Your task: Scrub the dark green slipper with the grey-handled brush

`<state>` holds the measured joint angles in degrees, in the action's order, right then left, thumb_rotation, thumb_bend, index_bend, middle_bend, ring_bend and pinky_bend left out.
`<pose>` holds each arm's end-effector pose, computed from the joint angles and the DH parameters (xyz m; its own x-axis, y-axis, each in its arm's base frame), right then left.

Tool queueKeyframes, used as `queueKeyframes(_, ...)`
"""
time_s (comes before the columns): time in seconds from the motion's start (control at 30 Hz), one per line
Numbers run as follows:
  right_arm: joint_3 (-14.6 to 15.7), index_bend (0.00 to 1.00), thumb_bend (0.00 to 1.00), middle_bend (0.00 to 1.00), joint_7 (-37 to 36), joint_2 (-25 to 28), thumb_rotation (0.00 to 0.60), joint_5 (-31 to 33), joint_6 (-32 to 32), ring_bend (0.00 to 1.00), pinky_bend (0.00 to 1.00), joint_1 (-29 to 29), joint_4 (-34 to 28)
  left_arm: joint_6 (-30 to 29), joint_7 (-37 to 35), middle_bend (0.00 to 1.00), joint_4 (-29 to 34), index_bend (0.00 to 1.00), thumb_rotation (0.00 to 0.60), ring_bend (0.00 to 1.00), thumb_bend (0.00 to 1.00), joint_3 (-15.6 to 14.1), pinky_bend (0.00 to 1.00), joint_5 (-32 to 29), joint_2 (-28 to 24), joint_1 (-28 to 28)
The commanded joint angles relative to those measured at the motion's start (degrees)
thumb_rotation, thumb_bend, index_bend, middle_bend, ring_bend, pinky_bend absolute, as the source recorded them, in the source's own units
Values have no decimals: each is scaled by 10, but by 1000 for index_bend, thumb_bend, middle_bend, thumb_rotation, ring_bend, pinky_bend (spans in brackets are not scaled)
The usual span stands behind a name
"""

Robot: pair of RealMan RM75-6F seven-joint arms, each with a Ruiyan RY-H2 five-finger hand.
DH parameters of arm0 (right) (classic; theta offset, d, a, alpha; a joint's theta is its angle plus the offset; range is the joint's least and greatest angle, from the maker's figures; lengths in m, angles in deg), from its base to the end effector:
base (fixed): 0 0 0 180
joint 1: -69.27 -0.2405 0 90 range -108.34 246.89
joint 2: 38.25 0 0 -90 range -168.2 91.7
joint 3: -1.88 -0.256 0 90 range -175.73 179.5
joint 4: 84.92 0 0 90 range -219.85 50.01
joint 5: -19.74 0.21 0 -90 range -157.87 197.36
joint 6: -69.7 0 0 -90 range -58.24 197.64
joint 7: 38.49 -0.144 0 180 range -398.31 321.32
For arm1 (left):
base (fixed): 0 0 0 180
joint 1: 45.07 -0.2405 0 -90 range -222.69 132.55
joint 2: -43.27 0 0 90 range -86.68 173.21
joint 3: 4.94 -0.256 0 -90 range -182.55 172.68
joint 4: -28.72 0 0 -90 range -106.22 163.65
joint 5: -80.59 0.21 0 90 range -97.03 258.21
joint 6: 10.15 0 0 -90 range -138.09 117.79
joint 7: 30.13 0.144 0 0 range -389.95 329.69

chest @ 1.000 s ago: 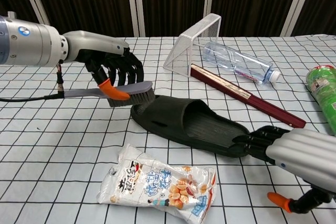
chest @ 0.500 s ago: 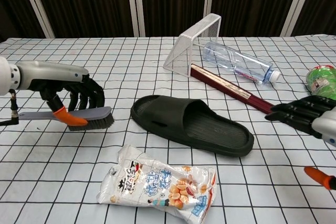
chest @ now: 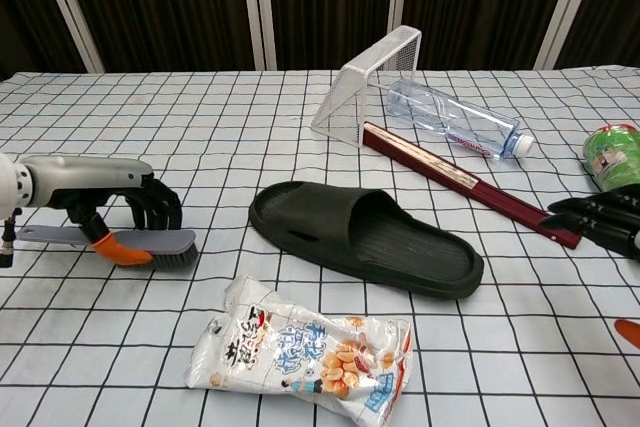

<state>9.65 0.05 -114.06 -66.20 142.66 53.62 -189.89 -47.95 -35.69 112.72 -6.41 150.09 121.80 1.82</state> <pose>-0.2212 -0.1687 0.0351 0.6673 -0.2171 0.7124 -0.7289 -0.3867 0.5649 -0.2039 0.3268 -0.0101 0.4089 0.6153 0.6739 0.9070 -0.3555 -0.2257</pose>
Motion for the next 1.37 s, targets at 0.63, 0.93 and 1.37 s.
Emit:
queueKeyframes(0.63,-8,0,494,0,3,30,524,-26,47,0,0,32,-31,-132,-155,67,68,1,600,41,49,10,165,154,-79,-59)
queueKeyframes(0.93,2,0,395,0,-105,95,524,-55,213,0,0,131,-21,-396,38,6,124,0,600,0,5,-73,95,216,-184,-256)
queueKeyframes(1.37,5,0,369,0,-265,151,524,-77,228,0,0,158,13,-631,177,0,85,0,600,0,0,-117,67,235,-131,-473)
